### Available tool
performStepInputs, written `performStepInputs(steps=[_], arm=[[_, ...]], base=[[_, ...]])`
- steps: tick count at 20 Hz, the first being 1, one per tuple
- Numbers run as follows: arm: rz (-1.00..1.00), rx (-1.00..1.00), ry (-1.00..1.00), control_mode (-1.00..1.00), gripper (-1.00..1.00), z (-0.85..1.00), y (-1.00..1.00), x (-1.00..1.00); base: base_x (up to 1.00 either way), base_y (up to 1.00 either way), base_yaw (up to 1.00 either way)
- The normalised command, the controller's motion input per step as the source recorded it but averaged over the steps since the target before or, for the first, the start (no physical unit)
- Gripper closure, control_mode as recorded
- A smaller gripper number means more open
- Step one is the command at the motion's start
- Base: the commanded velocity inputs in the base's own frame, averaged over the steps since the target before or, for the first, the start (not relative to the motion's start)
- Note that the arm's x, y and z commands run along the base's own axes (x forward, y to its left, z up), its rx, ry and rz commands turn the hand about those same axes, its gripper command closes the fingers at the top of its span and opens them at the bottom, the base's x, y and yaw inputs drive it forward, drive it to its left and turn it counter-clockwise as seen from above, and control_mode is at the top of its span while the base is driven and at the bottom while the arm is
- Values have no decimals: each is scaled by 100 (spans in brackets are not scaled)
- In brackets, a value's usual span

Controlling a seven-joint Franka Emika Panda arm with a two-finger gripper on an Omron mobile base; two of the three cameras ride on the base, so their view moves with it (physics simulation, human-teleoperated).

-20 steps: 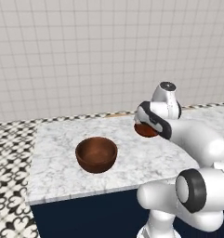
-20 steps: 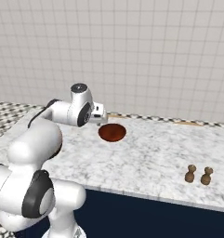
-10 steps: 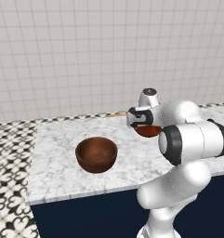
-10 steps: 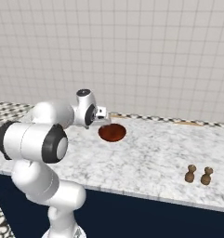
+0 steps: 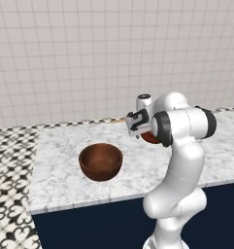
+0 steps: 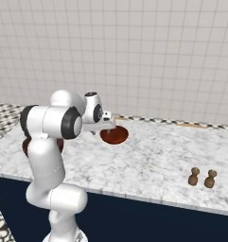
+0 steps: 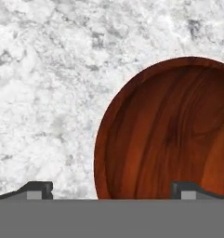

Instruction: Pick up the bowls on the counter and stack them on top of one another in the open cabinet. Place the smaller bowl on top of the larger bowl.

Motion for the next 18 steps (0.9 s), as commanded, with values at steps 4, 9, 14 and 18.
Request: performStepInputs(steps=[4, 9, 14, 18], arm=[[0, -6, 4, -100, -100, -47, -14, 39], [0, -8, 4, -100, -100, -50, -3, 30], [0, -9, 1, -100, 100, -54, -8, 18], [0, 0, 0, -100, 100, -8, -10, 10]], base=[[0, 0, 0], [0, 0, 0], [0, 0, 0], [0, 0, 0]])
